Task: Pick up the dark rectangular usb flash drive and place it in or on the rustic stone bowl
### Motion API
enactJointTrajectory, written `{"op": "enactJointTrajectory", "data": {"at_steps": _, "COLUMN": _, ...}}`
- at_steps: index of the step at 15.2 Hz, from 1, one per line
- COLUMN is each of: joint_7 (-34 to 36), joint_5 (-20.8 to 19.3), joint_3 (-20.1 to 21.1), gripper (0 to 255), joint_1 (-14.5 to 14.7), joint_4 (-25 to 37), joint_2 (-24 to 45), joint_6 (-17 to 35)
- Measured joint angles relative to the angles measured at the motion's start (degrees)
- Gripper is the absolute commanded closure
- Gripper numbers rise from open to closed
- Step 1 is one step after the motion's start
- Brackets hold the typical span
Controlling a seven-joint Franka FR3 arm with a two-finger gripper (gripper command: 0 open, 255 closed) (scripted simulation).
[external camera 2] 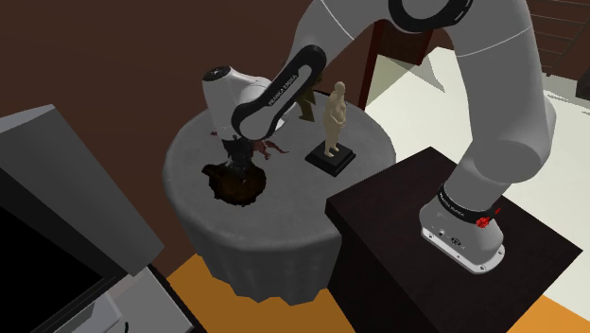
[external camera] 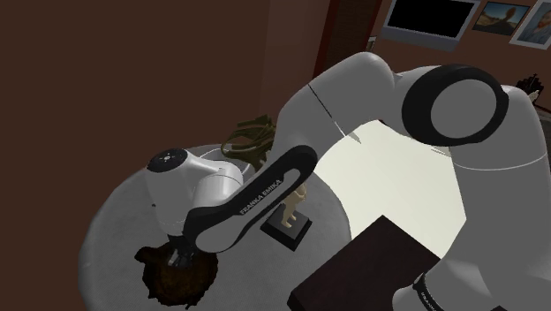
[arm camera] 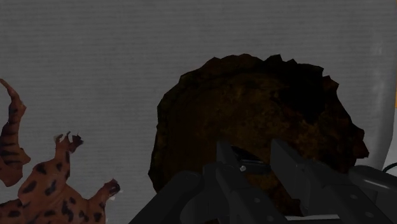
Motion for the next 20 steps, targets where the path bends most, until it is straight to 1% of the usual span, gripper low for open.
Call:
{"op": "enactJointTrajectory", "data": {"at_steps": 7, "joint_7": 0.35, "joint_5": -0.58, "joint_3": -0.51, "gripper": 255, "joint_1": 0.38, "joint_4": 0.28, "joint_2": 1.14, "joint_6": 0.86}}
{"op": "enactJointTrajectory", "data": {"at_steps": 8, "joint_7": 0.35, "joint_5": -0.58, "joint_3": -0.5, "gripper": 0, "joint_1": 0.39, "joint_4": 0.27, "joint_2": 1.14, "joint_6": 0.87}}
{"op": "enactJointTrajectory", "data": {"at_steps": 14, "joint_7": 0.35, "joint_5": -0.58, "joint_3": -0.51, "gripper": 0, "joint_1": 0.39, "joint_4": 0.27, "joint_2": 1.15, "joint_6": 0.87}}
{"op": "enactJointTrajectory", "data": {"at_steps": 18, "joint_7": -1.04, "joint_5": 1.55, "joint_3": 1.27, "gripper": 0, "joint_1": -0.77, "joint_4": 0.51, "joint_2": -2.52, "joint_6": -2.83}}
{"op": "enactJointTrajectory", "data": {"at_steps": 20, "joint_7": -1.23, "joint_5": 2.01, "joint_3": 1.66, "gripper": 0, "joint_1": -0.92, "joint_4": 0.6, "joint_2": -3.32, "joint_6": -3.67}}
